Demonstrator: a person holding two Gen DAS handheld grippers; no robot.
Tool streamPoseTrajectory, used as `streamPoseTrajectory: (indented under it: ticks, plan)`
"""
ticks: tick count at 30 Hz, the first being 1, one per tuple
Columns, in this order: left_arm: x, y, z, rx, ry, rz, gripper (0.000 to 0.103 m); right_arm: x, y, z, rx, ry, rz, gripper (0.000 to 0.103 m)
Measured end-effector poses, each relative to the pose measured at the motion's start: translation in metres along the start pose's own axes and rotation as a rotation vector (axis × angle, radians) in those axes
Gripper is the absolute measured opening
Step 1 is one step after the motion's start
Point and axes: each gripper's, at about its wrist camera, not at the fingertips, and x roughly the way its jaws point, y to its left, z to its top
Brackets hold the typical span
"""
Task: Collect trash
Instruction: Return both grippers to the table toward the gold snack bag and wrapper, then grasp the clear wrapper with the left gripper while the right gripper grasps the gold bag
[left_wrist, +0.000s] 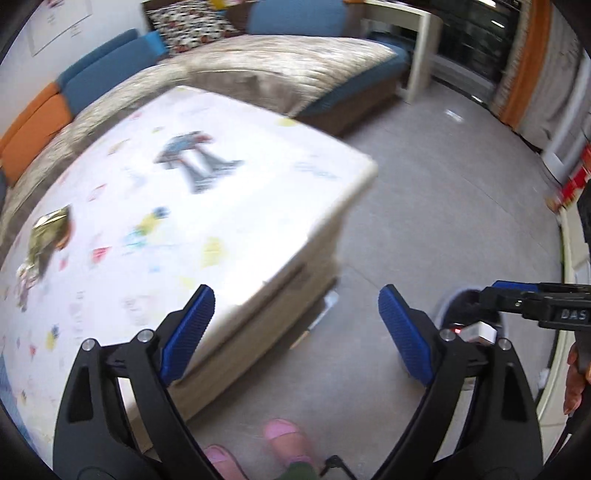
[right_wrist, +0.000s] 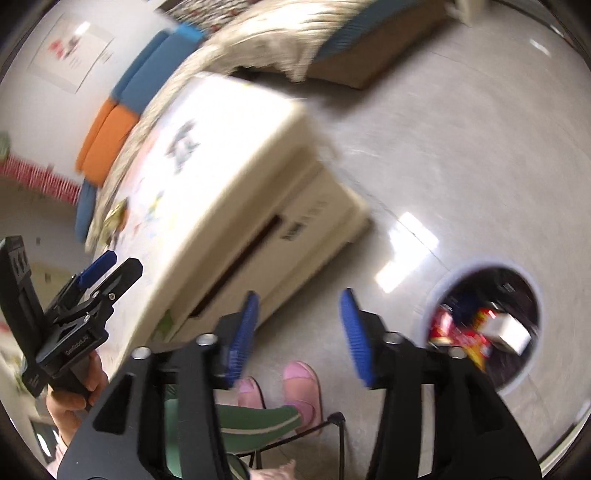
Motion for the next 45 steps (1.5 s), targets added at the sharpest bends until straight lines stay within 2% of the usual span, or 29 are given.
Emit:
streamPoseTrajectory:
  ticks: [3, 13, 15, 21, 25, 30, 32, 34, 39, 42, 45]
  plan:
    - [-0.010, 0.059, -0.006, -0.066, -0.009, 0.067, 0.089, 0.025, 0.056, 0.014, -0.084, 0.029, 0.034, 0.052]
    - [-0.036, 0.277, -0.039, -0.399, -0.002, 0.263, 0.094, 0.112, 0.234, 0.048, -0.302, 0.139, 0.144, 0.069]
    - [-0.043, 0.311, -0.044, -0.448, -0.009, 0.288, 0.096, 0.131, 0.270, 0.057, -0.327, 0.157, 0.171, 0.074]
    - [-0.042, 0.407, -0.058, -0.552, -0.002, 0.390, 0.096, 0.180, 0.362, 0.074, -0.403, 0.206, 0.200, 0.075]
    - [-0.024, 0.460, -0.065, -0.601, 0.027, 0.385, 0.096, 0.214, 0.417, 0.083, -0.404, 0.253, 0.261, 0.075]
    - [0.009, 0.498, -0.065, -0.557, 0.088, 0.404, 0.096, 0.259, 0.469, 0.088, -0.337, 0.311, 0.330, 0.075]
    - [0.021, 0.511, -0.066, -0.567, 0.098, 0.379, 0.096, 0.277, 0.489, 0.091, -0.326, 0.326, 0.339, 0.075]
    - [0.033, 0.518, -0.064, -0.557, 0.103, 0.360, 0.096, 0.291, 0.504, 0.093, -0.340, 0.326, 0.318, 0.075]
    - [0.058, 0.529, -0.060, -0.504, 0.122, 0.398, 0.096, 0.331, 0.520, 0.099, -0.329, 0.334, 0.256, 0.075]
    - [0.071, 0.536, -0.060, -0.516, 0.126, 0.362, 0.096, 0.351, 0.521, 0.101, -0.313, 0.339, 0.217, 0.075]
    - [0.076, 0.540, -0.060, -0.531, 0.096, 0.344, 0.094, 0.361, 0.521, 0.105, -0.302, 0.321, 0.212, 0.073]
